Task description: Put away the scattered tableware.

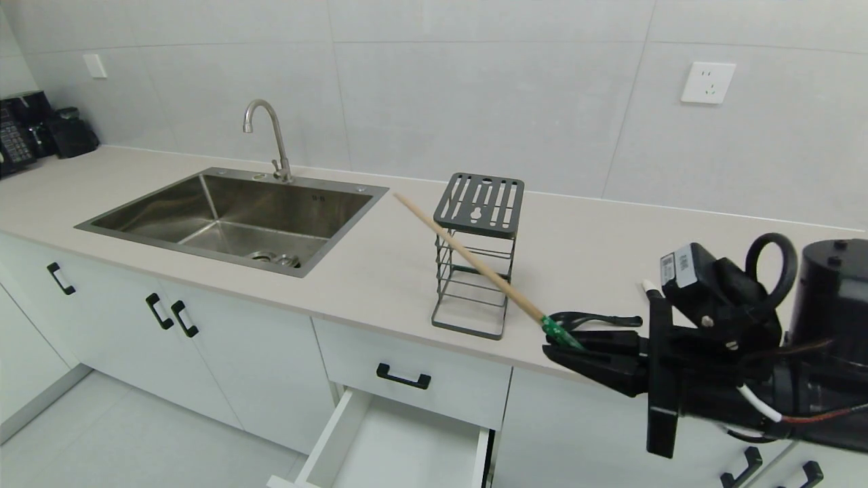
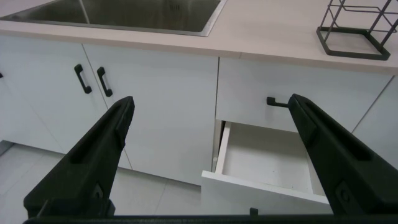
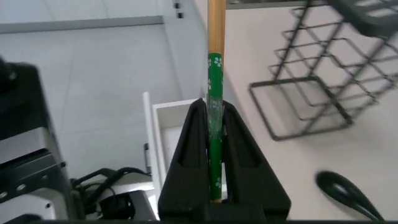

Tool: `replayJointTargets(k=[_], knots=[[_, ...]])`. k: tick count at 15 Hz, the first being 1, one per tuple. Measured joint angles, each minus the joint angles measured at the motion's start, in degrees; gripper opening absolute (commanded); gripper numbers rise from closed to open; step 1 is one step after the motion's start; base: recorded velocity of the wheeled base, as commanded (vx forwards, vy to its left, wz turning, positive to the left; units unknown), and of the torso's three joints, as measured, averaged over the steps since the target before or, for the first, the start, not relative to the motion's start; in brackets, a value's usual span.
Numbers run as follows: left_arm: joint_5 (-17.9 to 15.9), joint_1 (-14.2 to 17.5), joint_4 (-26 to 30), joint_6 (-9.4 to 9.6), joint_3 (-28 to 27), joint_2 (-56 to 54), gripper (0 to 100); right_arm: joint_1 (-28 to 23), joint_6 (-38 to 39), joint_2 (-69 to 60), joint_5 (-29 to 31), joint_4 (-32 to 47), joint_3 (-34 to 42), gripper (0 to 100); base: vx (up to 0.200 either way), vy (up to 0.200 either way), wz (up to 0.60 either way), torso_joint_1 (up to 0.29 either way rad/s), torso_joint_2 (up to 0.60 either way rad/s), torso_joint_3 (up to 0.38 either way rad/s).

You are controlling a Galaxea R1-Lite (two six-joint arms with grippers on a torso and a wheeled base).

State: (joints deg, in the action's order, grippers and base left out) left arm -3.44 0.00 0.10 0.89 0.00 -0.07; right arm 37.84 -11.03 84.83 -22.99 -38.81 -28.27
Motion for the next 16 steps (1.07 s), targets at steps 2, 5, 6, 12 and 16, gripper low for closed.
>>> replayJointTargets(k=[2,5,6,12,16], knots=[[0.0,0.0,0.0,0.0,-0.02,0.0,100,3.61,-0.24,2.82,0.12,-0.02,-1.19,0,0.0,0.0,0.0,0.0,0.0,0.0],[0.0,0.0,0.0,0.0,0.0,0.0,100,7.45,-0.12,8.24,0.74,0.0,-2.18,0,0.0,0.0,0.0,0.0,0.0,0.0],[0.0,0.0,0.0,0.0,0.0,0.0,100,9.05,0.12,9.84,2.44,0.0,-2.18,0,0.0,0.0,0.0,0.0,0.0,0.0],[0.0,0.0,0.0,-0.02,0.0,0.0,100,21.37,11.33,17.07,7.75,-5.24,-3.39,0,0.0,0.0,0.0,0.0,0.0,0.0],[0.0,0.0,0.0,0.0,0.0,0.0,100,23.15,11.36,21.26,8.06,-5.46,-7.4,0,0.0,0.0,0.0,0.0,0.0,0.0]])
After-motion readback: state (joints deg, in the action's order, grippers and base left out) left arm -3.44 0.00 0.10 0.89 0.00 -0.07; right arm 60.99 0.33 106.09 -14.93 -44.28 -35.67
